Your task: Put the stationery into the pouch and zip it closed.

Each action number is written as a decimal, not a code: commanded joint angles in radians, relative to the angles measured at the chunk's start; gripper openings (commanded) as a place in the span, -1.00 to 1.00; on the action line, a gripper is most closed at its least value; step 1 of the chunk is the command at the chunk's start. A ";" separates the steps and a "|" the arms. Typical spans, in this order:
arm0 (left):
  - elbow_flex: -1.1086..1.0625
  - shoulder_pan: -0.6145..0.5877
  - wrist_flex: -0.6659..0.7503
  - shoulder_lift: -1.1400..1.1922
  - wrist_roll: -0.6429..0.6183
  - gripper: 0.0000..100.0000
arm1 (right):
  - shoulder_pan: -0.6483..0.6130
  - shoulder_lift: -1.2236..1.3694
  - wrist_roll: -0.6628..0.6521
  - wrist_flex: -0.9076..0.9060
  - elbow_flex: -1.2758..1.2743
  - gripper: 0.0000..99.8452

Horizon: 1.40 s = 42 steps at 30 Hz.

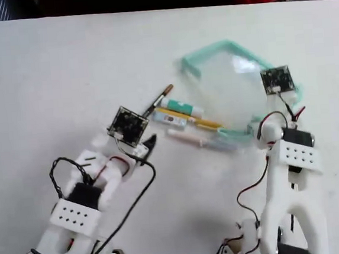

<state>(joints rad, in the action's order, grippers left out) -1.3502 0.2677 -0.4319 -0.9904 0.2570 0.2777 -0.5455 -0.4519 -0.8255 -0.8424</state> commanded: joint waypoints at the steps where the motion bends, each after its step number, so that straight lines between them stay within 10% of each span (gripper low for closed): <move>1: 0.066 0.010 -0.103 -0.018 0.012 -0.41 | -0.027 -0.062 -0.003 -0.154 0.232 -0.96; 21: 0.687 0.157 -0.770 -0.019 0.267 -0.34 | -0.303 0.409 -0.002 -0.900 1.763 -0.96; 29: 0.660 0.016 -0.835 -0.019 0.463 -0.35 | -0.186 0.372 0.000 -0.900 1.350 -0.96; 42: 0.344 -0.108 -0.522 -0.019 0.163 -0.48 | -0.260 -0.318 -0.106 -0.878 0.563 -0.96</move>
<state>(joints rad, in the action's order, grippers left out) -0.9237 0.2018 -1.1040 -0.9920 0.5762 0.0230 -0.7342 -0.5209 -1.7200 -0.1274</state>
